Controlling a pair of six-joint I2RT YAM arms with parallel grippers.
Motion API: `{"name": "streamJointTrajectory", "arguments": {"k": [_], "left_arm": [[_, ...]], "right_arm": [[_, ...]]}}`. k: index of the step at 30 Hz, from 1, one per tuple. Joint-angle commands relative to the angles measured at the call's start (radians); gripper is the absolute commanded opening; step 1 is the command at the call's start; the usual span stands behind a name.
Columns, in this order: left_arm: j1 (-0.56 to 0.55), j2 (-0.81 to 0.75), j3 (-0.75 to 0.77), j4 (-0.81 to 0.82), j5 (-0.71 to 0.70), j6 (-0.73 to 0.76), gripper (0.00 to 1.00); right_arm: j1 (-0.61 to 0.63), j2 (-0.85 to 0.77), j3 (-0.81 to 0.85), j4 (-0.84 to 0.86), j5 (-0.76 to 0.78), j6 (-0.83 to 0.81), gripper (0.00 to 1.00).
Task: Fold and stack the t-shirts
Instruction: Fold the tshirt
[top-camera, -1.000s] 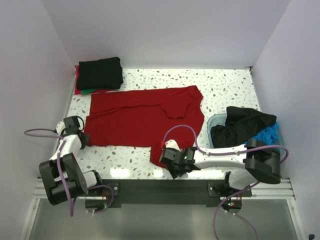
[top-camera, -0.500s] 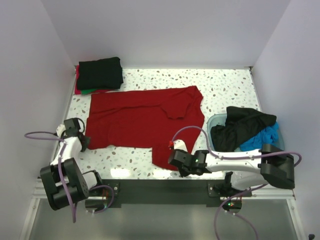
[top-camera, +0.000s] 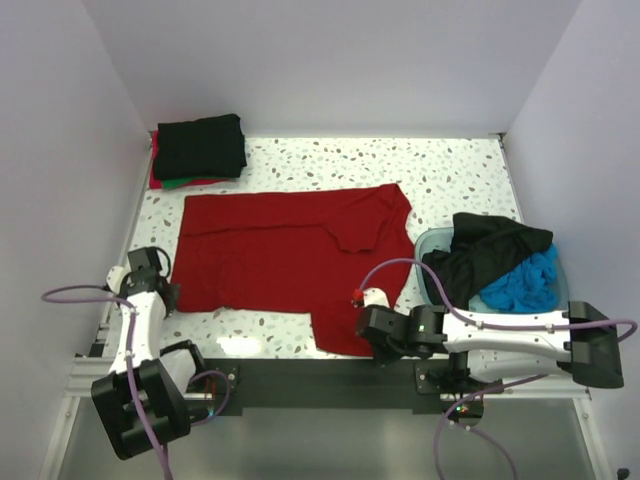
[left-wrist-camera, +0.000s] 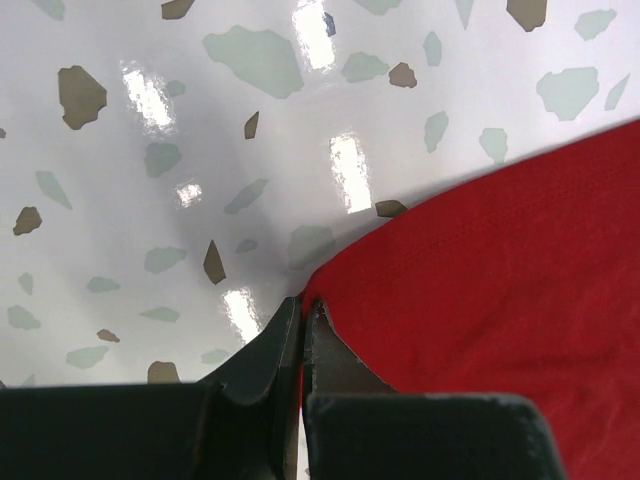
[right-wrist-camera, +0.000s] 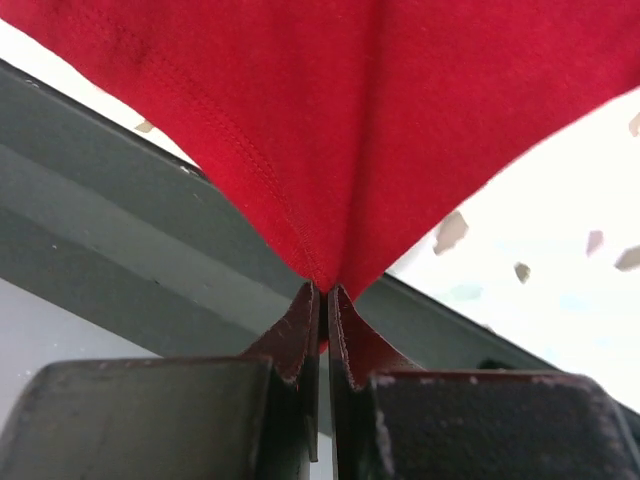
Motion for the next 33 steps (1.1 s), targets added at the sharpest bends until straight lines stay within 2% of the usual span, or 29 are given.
{"name": "streamJointTrajectory", "arguments": {"k": [1, 4, 11, 18, 33], "left_arm": [[0.005, -0.027, 0.061, -0.057, -0.030, -0.035, 0.00], [0.005, -0.029, 0.076, -0.048, -0.022, -0.032, 0.00], [0.003, 0.057, 0.116, -0.004, 0.013, -0.029, 0.00], [0.005, 0.113, 0.184, 0.035, 0.027, -0.021, 0.00], [-0.009, 0.246, 0.294, 0.124, 0.127, -0.005, 0.00]], "right_arm": [[0.006, -0.010, 0.077, -0.129, 0.071, 0.039, 0.00], [-0.025, 0.019, 0.137, -0.209, 0.121, 0.016, 0.00], [-0.279, 0.033, 0.204, -0.121, 0.081, -0.132, 0.00], [-0.405, 0.156, 0.358, -0.094, 0.049, -0.297, 0.00], [-0.635, 0.351, 0.615, -0.079, 0.029, -0.464, 0.00]]}}
